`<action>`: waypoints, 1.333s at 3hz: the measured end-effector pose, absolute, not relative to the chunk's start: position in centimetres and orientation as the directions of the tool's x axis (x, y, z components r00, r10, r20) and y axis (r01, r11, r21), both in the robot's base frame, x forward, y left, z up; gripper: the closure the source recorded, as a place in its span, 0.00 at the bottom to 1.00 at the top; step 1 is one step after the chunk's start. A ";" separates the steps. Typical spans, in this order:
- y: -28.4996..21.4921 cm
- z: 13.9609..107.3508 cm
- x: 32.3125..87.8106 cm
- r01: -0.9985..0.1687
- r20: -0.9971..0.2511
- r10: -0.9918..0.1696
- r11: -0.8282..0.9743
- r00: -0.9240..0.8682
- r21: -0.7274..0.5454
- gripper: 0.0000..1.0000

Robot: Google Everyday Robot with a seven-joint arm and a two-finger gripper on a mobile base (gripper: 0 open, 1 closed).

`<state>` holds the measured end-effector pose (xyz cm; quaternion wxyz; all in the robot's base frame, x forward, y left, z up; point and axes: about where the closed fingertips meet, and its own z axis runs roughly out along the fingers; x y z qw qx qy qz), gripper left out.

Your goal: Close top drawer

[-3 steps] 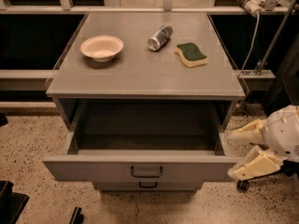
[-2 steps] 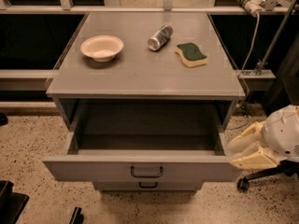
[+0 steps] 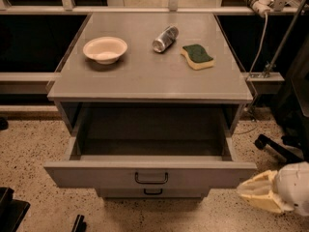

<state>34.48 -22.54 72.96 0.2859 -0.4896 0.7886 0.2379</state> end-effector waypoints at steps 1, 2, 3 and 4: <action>-23.5 67.0 34.5 -0.871 -0.740 -0.535 0.472 -0.407 0.138 1.00; -23.3 64.4 37.8 -0.866 -0.763 -0.515 0.487 -0.391 0.114 1.00; -22.5 64.9 41.3 -0.883 -0.766 -0.553 0.468 -0.327 0.039 1.00; -22.5 64.9 41.3 -0.883 -0.766 -0.553 0.468 -0.327 0.039 1.00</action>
Offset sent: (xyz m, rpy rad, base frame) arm 0.0816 -0.0029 -0.1143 0.1296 -0.0904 -0.1092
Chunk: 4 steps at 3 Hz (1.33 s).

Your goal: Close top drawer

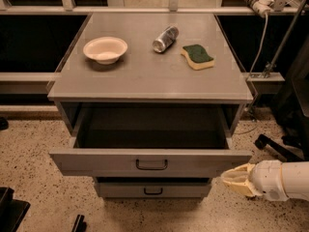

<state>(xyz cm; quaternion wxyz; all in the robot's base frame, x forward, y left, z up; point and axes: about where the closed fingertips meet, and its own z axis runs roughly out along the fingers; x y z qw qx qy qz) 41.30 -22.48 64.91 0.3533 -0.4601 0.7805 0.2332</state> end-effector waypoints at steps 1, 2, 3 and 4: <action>-22.3 64.7 41.8 -0.874 -0.755 -0.568 0.485 -0.326 0.013 1.00; -21.2 64.6 44.6 -0.854 -0.756 -0.589 0.515 -0.286 -0.079 1.00; -21.6 63.9 48.6 -0.797 -0.737 -0.623 0.570 -0.262 -0.199 1.00; -22.7 64.2 50.2 -0.755 -0.731 -0.629 0.607 -0.264 -0.250 1.00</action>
Offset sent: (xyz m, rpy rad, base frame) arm 0.0938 0.0049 -0.0007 -0.1710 -0.2667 -0.1960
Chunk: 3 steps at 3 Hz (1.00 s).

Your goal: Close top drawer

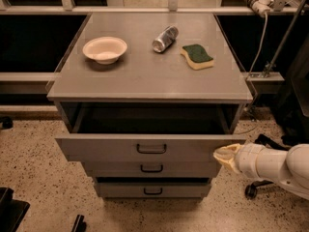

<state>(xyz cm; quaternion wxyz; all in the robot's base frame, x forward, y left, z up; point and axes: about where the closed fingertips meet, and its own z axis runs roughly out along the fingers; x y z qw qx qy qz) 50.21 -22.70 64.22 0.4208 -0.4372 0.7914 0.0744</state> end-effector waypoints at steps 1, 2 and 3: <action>-22.7 64.2 50.2 -0.755 -0.731 -0.629 0.607 -0.263 -0.250 1.00; -22.1 64.4 52.0 -0.751 -0.736 -0.634 0.600 -0.236 -0.275 1.00; -20.4 64.1 55.6 -0.744 -0.744 -0.636 0.596 -0.207 -0.302 1.00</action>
Offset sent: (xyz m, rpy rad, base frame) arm 0.0861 0.0229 0.0096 -0.0203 -0.1364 0.0277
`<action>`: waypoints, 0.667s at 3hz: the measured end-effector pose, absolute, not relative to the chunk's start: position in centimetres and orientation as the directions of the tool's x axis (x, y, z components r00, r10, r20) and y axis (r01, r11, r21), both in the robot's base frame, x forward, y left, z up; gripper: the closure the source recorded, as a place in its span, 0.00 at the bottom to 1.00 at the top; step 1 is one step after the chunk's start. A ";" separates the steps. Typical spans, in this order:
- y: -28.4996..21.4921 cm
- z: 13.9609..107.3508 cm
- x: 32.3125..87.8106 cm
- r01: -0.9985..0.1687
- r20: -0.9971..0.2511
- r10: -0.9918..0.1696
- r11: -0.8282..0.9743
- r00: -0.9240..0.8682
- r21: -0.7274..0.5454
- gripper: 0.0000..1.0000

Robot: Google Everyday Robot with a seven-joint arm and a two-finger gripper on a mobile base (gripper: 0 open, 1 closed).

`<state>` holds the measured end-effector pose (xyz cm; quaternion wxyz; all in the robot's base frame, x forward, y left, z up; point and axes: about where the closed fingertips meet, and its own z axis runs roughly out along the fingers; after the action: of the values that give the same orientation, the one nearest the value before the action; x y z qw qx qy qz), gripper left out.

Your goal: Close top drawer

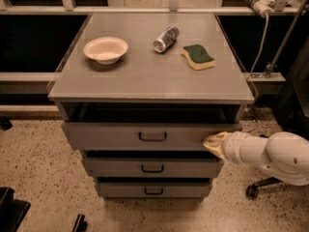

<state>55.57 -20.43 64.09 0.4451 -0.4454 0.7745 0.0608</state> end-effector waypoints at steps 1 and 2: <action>-19.5 63.6 57.5 -0.744 -0.745 -0.637 0.593 -0.199 -0.308 1.00; -19.5 63.6 57.2 -0.744 -0.745 -0.637 0.593 -0.199 -0.308 1.00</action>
Offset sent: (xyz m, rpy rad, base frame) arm 0.0723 0.0300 -0.0130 0.0067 0.0057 0.0609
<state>57.23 -19.52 63.61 0.4476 -0.4472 0.7721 0.0600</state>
